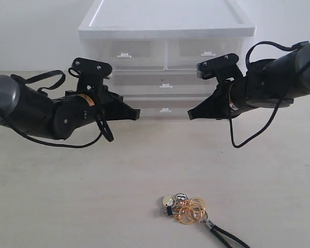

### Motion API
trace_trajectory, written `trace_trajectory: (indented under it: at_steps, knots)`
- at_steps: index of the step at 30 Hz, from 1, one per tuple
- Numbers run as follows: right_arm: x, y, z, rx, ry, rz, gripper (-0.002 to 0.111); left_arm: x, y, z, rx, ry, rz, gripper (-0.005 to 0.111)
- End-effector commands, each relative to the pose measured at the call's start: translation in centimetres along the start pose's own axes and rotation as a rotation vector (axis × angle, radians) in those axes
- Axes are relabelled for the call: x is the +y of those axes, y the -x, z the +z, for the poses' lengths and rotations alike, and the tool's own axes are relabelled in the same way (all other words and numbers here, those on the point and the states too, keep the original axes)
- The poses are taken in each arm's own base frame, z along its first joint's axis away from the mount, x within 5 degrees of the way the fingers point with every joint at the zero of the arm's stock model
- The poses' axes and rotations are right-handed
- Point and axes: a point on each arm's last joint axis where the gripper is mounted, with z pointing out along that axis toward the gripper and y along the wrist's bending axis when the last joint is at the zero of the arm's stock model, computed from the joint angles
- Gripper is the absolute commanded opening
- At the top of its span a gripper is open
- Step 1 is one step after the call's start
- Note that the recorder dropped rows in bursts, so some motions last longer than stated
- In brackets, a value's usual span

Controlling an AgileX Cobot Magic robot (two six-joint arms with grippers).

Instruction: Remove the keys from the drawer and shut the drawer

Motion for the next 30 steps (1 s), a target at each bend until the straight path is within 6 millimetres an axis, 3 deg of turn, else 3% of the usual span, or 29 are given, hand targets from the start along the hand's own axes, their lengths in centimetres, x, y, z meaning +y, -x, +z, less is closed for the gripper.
trace_trajectory:
  at_steps: [1,5,10,12,17,21,30]
  knots:
    - [-0.4,0.7,-3.1,-0.054,0.003,0.002,0.000,0.4,0.7,-3.2,-0.007,0.009,-0.027,0.004]
    - [-0.2,-1.8,-6.9,-0.052,0.047,0.068,0.000,0.3,-0.2,-7.7,0.011,0.015,-0.069,0.004]
    - [1.1,-4.3,-13.9,-0.192,0.236,0.132,0.000,-1.4,1.2,-15.4,-0.101,-0.019,-0.063,0.004]
    - [1.3,-5.0,-15.9,-0.244,0.279,0.126,0.000,-1.3,1.2,-17.4,-0.110,-0.006,-0.095,0.004]
    - [1.6,-7.0,-19.2,-0.329,0.324,0.093,0.000,-0.5,0.5,-20.6,-0.141,0.011,-0.118,0.004]
    - [1.4,-7.2,-21.1,-0.386,0.329,0.136,0.000,-0.3,0.7,-22.3,-0.169,-0.021,-0.133,0.004]
    - [1.4,-7.0,-21.8,-0.419,0.330,0.131,0.000,-0.3,1.4,-23.9,-0.210,-0.054,-0.149,0.004]
